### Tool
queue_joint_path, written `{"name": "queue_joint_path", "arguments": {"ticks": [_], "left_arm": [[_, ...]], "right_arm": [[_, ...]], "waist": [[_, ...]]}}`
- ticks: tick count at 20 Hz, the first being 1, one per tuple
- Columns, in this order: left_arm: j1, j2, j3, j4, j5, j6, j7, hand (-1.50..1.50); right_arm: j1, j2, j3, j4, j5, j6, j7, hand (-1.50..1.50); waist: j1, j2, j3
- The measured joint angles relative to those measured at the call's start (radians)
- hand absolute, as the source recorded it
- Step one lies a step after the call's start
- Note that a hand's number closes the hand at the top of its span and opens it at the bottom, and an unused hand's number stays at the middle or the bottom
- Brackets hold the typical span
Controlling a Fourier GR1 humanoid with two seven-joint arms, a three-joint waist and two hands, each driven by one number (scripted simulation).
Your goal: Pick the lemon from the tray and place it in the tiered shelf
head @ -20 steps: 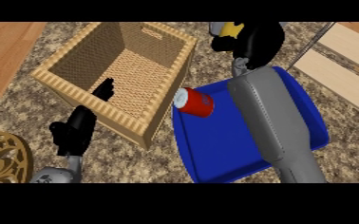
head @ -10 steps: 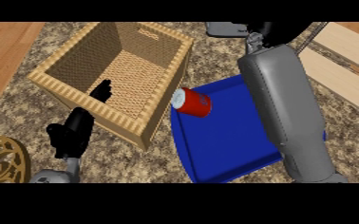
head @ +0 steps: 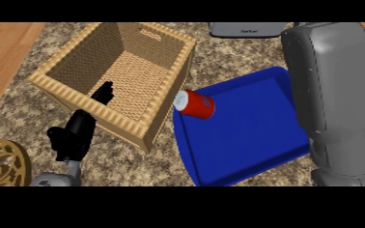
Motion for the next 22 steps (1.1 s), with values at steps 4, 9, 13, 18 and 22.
{"name": "queue_joint_path", "arguments": {"ticks": [4, 9, 13, 18, 22], "left_arm": [[-0.002, 0.002, -0.004, -0.009, -0.001, -0.001, 0.019, 0.0], [-0.007, -0.001, -0.005, -0.002, -0.001, -0.008, 0.015, 0.0], [-0.007, -0.007, -0.005, 0.002, -0.011, 0.0, 0.008, 0.0], [-0.014, -0.017, -0.005, 0.005, -0.019, 0.007, 0.015, 0.0], [-0.017, -0.024, -0.01, 0.006, -0.023, 0.008, 0.019, 0.0]], "right_arm": [[-0.014, -0.046, -0.048, -0.01, 0.022, 0.031, -0.024, 1.5], [-0.031, -0.104, -0.098, 0.01, 0.041, 0.053, -0.058, 1.5], [-0.024, -0.152, -0.128, 0.031, 0.037, 0.059, -0.091, 1.5], [-0.024, -0.208, -0.145, 0.088, 0.043, 0.054, -0.126, 1.5], [-0.005, -0.246, -0.155, 0.131, 0.052, 0.034, -0.137, 1.5]], "waist": [[0.002, 0.001, 0.0], [0.007, 0.003, 0.0], [0.01, 0.003, 0.001], [0.013, 0.004, 0.002], [0.015, 0.004, 0.002]]}}
